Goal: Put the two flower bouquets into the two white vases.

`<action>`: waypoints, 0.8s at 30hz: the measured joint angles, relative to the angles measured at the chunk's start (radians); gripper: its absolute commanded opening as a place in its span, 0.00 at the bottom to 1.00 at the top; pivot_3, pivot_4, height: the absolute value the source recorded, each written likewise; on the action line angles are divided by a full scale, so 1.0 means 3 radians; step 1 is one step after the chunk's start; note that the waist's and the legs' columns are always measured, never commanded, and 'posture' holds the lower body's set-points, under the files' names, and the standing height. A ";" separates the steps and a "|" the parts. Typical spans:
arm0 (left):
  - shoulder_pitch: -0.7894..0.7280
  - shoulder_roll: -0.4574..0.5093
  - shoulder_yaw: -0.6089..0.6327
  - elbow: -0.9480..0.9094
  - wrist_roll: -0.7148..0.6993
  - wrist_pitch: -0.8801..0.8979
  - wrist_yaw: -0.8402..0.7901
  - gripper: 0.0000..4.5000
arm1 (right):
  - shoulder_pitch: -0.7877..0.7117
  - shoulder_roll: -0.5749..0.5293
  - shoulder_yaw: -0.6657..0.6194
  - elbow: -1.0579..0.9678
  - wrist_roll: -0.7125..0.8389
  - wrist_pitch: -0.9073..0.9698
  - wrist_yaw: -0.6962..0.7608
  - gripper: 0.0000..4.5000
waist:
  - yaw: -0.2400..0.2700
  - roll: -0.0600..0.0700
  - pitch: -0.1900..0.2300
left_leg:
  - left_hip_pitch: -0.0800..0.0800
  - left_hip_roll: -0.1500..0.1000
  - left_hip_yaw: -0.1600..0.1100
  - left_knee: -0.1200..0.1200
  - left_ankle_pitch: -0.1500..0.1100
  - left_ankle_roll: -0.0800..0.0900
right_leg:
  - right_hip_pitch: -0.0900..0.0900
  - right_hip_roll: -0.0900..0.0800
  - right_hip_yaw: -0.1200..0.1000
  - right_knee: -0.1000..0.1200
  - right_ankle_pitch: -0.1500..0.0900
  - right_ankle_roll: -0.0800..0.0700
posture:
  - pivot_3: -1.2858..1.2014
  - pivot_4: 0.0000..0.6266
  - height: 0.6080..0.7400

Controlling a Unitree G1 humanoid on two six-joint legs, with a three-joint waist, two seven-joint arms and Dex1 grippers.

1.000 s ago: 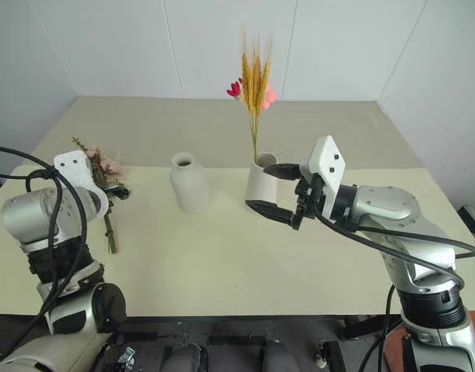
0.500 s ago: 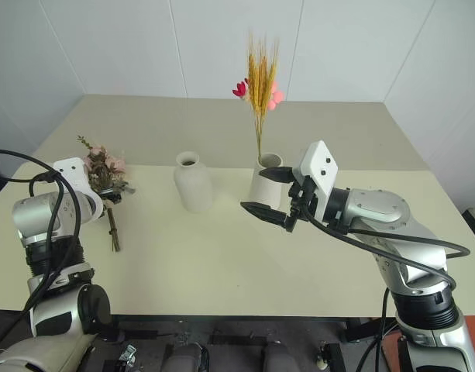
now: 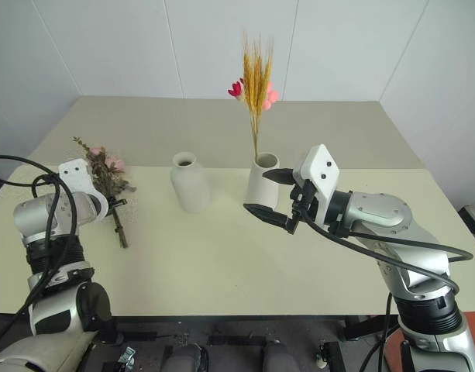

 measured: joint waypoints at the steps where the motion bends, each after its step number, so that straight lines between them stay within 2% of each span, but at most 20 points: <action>1: -0.0014 0.0014 0.0016 0.0040 -0.0005 -0.0013 0.0012 0.01 | 0.0000 0.0001 0.0000 0.0002 -0.0010 0.0000 -0.0003 0.95 | 0.0000 0.0000 0.0000 | 0.0000 0.0000 0.0000 0.0000 0.0000 0.0000 | 0.0000 0.0000 0.0000 0.0000 0.0000 0.0000 | 0.52 0.24 1.00; 7: -0.0187 0.0031 0.0206 0.0150 -0.0114 -0.0178 0.0096 0.01 | 0.0001 0.0007 -0.0001 0.0003 -0.0050 -0.0004 -0.0005 0.95 | 0.0001 -0.0001 0.0000 | -0.0001 0.0000 0.0000 0.0000 0.0000 0.0000 | 0.0000 0.0000 0.0000 0.0000 0.0000 0.0000 | 0.52 0.24 1.00; 10: -0.0375 -0.0058 0.0326 0.0053 -0.0376 -0.0410 -0.0024 0.01 | 0.0003 0.0008 -0.0002 0.0011 -0.0067 -0.0011 -0.0005 0.95 | 0.0017 -0.0002 0.0001 | -0.0005 0.0000 -0.0002 0.0001 0.0000 0.0000 | -0.0001 -0.0001 -0.0003 -0.0001 0.0000 0.0000 | 0.52 0.24 1.00; 16: -0.0576 -0.0420 0.0259 -0.0462 -0.1078 -0.1507 -0.0735 0.01 | 0.0003 0.0019 -0.0001 0.0069 -0.0171 -0.0069 0.0002 0.95 | 0.0036 -0.0003 0.0001 | -0.0008 0.0000 0.0000 0.0000 -0.0001 -0.0003 | -0.0001 -0.0003 -0.0003 -0.0001 0.0002 0.0003 | 0.52 0.24 1.00; 20: -0.0709 -0.0587 0.0429 -0.0343 -0.1734 -0.2086 -0.1306 0.01 | 0.0037 0.0044 -0.0011 0.0050 -0.0229 -0.0071 -0.0067 0.95 | -0.0002 -0.0003 0.0001 | -0.0003 0.0000 0.0002 0.0001 -0.0001 -0.0002 | 0.0001 -0.0002 0.0000 -0.0005 0.0002 0.0003 | 0.52 0.24 1.00; 24: -0.0751 -0.0455 0.0355 0.0014 -0.1984 -0.2271 -0.1850 0.01 | 0.0267 0.0090 -0.0044 -0.0119 -0.0254 -0.0070 -0.0223 0.95 | -0.0005 -0.0003 0.0001 | -0.0001 -0.0001 0.0002 0.0002 -0.0001 -0.0002 | 0.0003 0.0001 0.0001 -0.0006 0.0001 0.0003 | 0.52 0.24 1.00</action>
